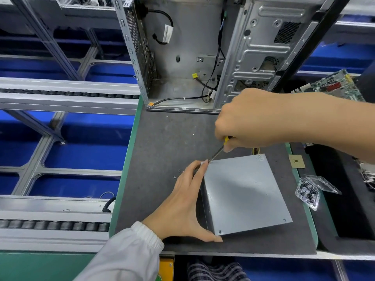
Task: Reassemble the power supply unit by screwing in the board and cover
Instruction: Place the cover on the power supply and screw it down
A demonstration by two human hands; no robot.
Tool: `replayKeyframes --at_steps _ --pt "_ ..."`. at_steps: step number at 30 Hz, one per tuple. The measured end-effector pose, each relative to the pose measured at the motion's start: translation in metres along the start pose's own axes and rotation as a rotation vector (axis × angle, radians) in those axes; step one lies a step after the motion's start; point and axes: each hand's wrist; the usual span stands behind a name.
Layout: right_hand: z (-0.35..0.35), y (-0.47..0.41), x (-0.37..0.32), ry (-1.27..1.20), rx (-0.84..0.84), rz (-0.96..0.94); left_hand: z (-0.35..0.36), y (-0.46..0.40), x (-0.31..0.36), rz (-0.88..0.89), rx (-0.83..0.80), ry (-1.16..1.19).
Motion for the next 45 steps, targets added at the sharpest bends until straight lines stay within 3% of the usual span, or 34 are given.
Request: replayKeyframes --at_steps 7,15,21,28,37,41,45 --pt "-0.004 -0.012 0.003 -0.133 -0.156 -0.024 0.003 0.0 -0.003 -0.023 -0.014 -0.016" --pt "-0.021 -0.017 -0.001 0.212 0.055 -0.126 0.001 0.0 -0.002 -0.034 -0.03 -0.018" --pt "-0.015 -0.016 0.003 0.052 -0.075 -0.072 0.002 0.0 -0.002 -0.038 -0.026 -0.029" --pt "-0.027 -0.012 0.002 0.055 -0.034 -0.09 0.001 -0.001 -0.002 -0.028 -0.018 -0.044" --pt "-0.032 -0.022 0.011 -0.391 -0.313 0.043 0.003 0.0 -0.004 -0.014 -0.012 -0.047" --pt "-0.032 -0.023 0.018 -0.479 -0.264 0.001 0.004 -0.001 -0.006 -0.018 -0.014 -0.045" --pt "-0.029 -0.026 0.025 -0.642 -0.271 0.076 0.003 -0.001 -0.005 0.003 0.007 -0.044"
Point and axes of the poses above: each hand's wrist, its own y-axis away from the middle knuckle, its own z-axis out of the palm, x = y × z, and after that the axes turned 15 degrees about -y, right-handed
